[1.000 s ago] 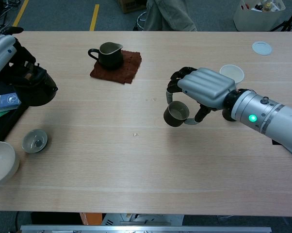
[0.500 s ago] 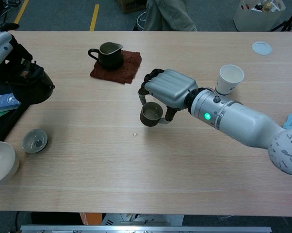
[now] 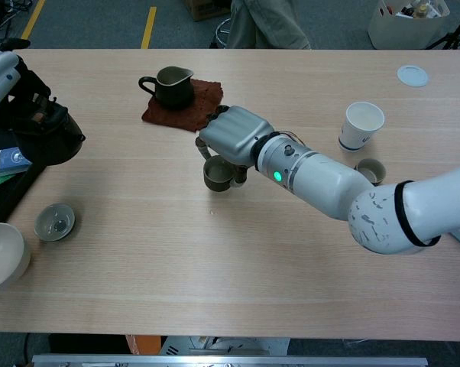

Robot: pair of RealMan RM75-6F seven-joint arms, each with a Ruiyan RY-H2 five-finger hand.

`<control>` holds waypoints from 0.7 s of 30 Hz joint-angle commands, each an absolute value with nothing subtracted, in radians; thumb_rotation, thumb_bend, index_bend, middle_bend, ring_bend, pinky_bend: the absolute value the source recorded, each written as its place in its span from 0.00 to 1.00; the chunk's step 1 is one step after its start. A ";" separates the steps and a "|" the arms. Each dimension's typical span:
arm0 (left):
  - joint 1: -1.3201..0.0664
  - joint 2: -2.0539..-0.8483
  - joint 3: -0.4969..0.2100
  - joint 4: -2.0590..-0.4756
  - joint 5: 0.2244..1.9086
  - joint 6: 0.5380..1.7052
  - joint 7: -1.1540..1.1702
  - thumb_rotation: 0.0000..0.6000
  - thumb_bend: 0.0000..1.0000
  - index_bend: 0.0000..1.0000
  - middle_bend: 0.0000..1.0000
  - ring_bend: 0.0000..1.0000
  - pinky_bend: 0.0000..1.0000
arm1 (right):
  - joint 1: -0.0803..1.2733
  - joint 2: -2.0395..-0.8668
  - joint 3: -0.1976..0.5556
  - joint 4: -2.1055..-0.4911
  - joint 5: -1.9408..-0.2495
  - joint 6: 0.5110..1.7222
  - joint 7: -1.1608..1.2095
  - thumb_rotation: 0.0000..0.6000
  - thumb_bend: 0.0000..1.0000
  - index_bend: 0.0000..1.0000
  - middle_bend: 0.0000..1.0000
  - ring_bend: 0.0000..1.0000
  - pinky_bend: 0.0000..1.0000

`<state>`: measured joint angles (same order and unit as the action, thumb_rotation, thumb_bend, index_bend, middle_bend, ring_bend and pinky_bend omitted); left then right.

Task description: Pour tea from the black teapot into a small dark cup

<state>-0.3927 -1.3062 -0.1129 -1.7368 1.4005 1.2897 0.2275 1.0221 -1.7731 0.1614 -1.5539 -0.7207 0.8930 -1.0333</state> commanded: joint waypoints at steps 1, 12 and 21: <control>-0.393 -1.305 -0.113 -1.735 1.400 1.289 0.226 1.00 0.39 1.00 1.00 0.84 0.07 | 1.049 -1.799 0.160 -1.522 -0.691 0.899 -1.049 1.00 0.19 0.49 0.29 0.12 0.09; -0.392 -1.304 -0.112 -1.728 1.396 1.288 0.217 1.00 0.39 1.00 1.00 0.84 0.07 | 1.106 -1.852 0.128 -1.445 -0.628 0.905 -1.062 1.00 0.19 0.49 0.29 0.12 0.09; -0.388 -1.307 -0.109 -1.720 1.397 1.290 0.210 1.00 0.39 1.00 1.00 0.84 0.06 | 1.137 -1.882 0.111 -1.404 -0.585 0.912 -1.076 1.00 0.19 0.49 0.29 0.12 0.09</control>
<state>-0.3884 -1.3069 -0.1089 -1.7197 1.3972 1.2897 0.2105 1.1341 -1.8792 0.1135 -1.4071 -0.5882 0.9106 -1.0741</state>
